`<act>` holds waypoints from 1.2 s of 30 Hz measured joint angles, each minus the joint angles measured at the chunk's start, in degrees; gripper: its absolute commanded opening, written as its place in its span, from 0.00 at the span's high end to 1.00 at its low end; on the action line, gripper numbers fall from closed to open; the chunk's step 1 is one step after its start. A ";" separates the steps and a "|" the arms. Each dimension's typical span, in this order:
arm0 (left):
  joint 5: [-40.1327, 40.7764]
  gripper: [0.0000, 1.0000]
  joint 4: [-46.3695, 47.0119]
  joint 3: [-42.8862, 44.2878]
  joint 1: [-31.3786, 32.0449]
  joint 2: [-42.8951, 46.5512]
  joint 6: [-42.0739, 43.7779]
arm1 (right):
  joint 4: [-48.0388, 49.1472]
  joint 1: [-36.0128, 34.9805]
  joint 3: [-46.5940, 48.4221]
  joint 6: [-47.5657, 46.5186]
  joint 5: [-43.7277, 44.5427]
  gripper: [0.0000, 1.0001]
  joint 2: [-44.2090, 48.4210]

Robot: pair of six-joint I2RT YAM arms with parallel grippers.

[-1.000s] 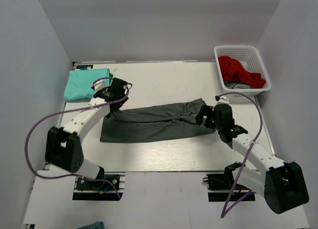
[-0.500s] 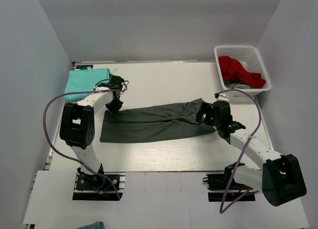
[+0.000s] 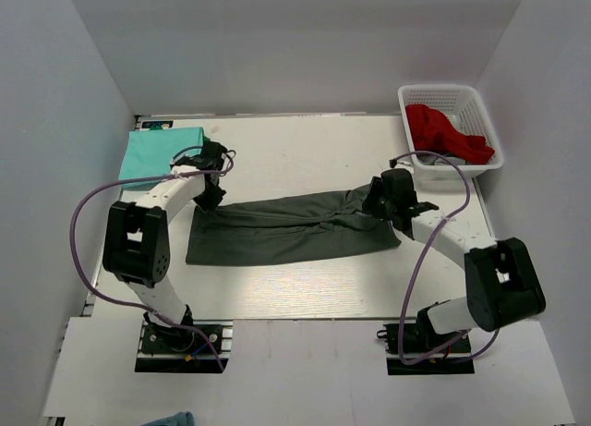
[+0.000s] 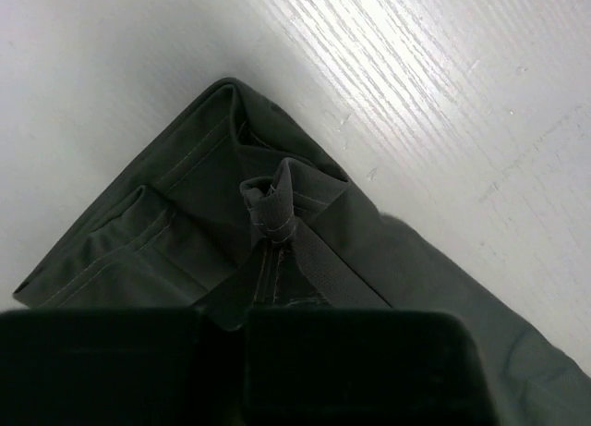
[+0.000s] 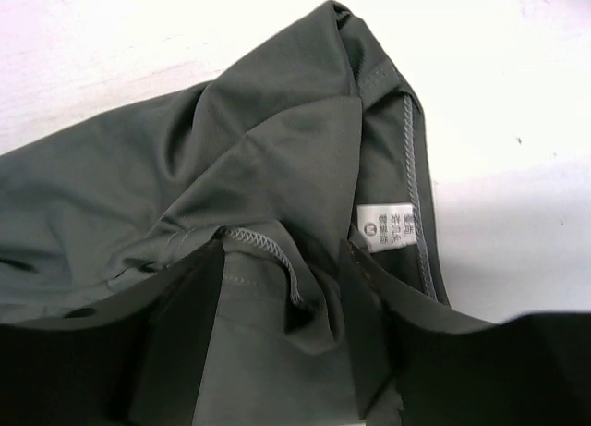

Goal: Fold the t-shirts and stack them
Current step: Fold the other side of the tshirt into a rectangle

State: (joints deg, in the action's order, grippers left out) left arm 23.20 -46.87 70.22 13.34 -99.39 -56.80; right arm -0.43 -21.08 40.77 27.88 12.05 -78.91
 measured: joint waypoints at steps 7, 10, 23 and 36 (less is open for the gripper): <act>0.61 1.00 0.63 -1.18 -0.02 3.63 0.68 | -4.42 0.00 3.32 1.14 -1.09 0.49 -5.03; 0.70 1.00 0.66 -1.51 0.00 3.63 0.85 | -6.69 -0.02 3.30 1.11 -0.83 0.50 -4.52; 0.79 1.00 0.61 -3.48 0.00 4.76 0.90 | -8.57 -0.04 2.29 0.94 -0.79 0.57 -1.33; 1.53 1.00 1.44 -3.23 0.00 5.68 1.99 | -9.75 -0.04 3.10 0.24 0.07 1.00 -2.19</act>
State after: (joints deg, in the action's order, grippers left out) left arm 24.73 -45.43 66.98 13.34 -93.71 -54.81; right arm -10.17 -21.12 43.88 28.12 12.12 -81.10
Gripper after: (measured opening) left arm 0.019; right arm 0.011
